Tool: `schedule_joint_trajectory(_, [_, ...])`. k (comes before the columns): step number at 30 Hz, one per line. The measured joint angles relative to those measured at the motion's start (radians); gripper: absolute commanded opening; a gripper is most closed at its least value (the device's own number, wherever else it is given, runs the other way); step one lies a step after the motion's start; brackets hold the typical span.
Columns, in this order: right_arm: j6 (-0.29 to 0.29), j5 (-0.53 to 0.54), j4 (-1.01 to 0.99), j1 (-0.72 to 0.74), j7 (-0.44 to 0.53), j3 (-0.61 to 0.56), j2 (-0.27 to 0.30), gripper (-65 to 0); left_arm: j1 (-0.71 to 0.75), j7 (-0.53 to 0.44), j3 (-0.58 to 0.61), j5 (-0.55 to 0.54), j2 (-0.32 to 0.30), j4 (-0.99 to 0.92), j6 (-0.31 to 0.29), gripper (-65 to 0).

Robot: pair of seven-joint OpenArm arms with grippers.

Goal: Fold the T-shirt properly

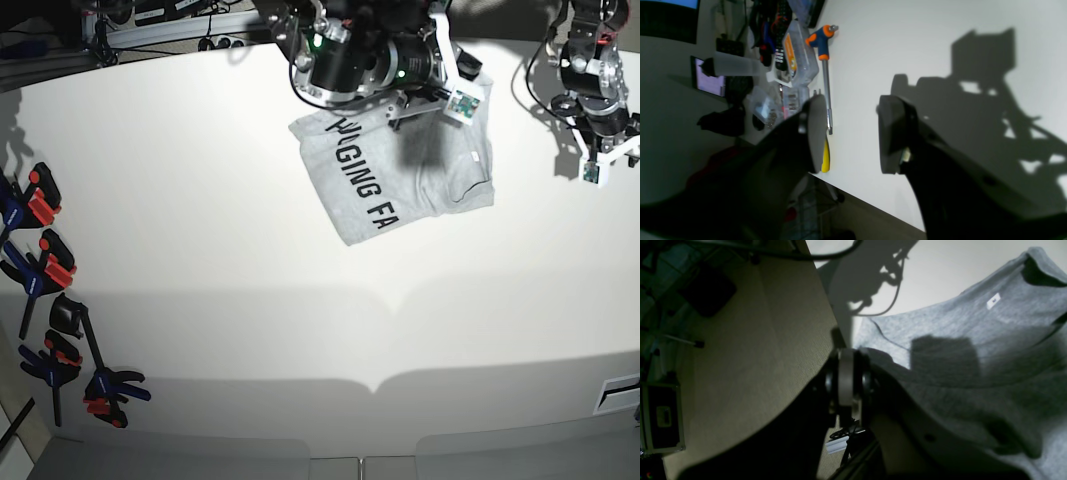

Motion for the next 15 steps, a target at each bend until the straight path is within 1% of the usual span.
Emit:
schedule_joint_trajectory(1, [0.013, 0.023, 0.0, 0.0, -0.013, 0.0, 0.0, -65.0, 0.0, 0.0, 0.0, -0.002, 0.0, 0.0, 0.0, -41.1])
schedule_joint_trajectory(2, [0.04, 0.05, 0.0, 0.0, -0.027, 0.0, 0.0, -65.0, 0.0, 0.0, 0.0, -0.003, 0.0, 0.0, 0.0, -41.1])
schedule_joint_trajectory(3, [0.048, 0.074, 0.0, -0.001, -0.034, 0.0, 0.0, -65.0, 0.0, 0.0, 0.0, -0.003, 0.0, 0.0, 0.0, -41.1])
schedule_joint_trajectory(6, [0.053, 0.075, 0.0, -0.001, -0.033, 0.0, 0.0, -65.0, 0.0, 0.0, 0.0, -0.002, 0.0, 0.0, 0.0, -41.1])
schedule_joint_trajectory(9, [0.053, 0.076, 0.0, -0.001, 0.001, 0.0, 0.0, -49.7, 0.0, 0.0, 0.0, -0.002, 0.0, 0.0, 0.0, -41.1])
schedule_joint_trajectory(11, [0.052, 0.076, 0.0, -0.001, 0.027, 0.0, 0.0, -42.3, 0.0, 0.0, 0.0, -0.002, 0.0, 0.0, 0.0, -41.1])
schedule_joint_trajectory(13, [0.053, 0.076, 0.0, -0.001, 0.055, 0.0, 0.0, -39.3, 0.0, 0.0, 0.0, -0.002, 0.0, 0.0, 0.0, -41.1])
schedule_joint_trajectory(15, [0.053, 0.077, 0.0, 0.0, 0.068, 0.0, 0.0, -39.3, 0.0, 0.0, 0.0, -0.002, 0.0, 0.0, 0.0, -41.1])
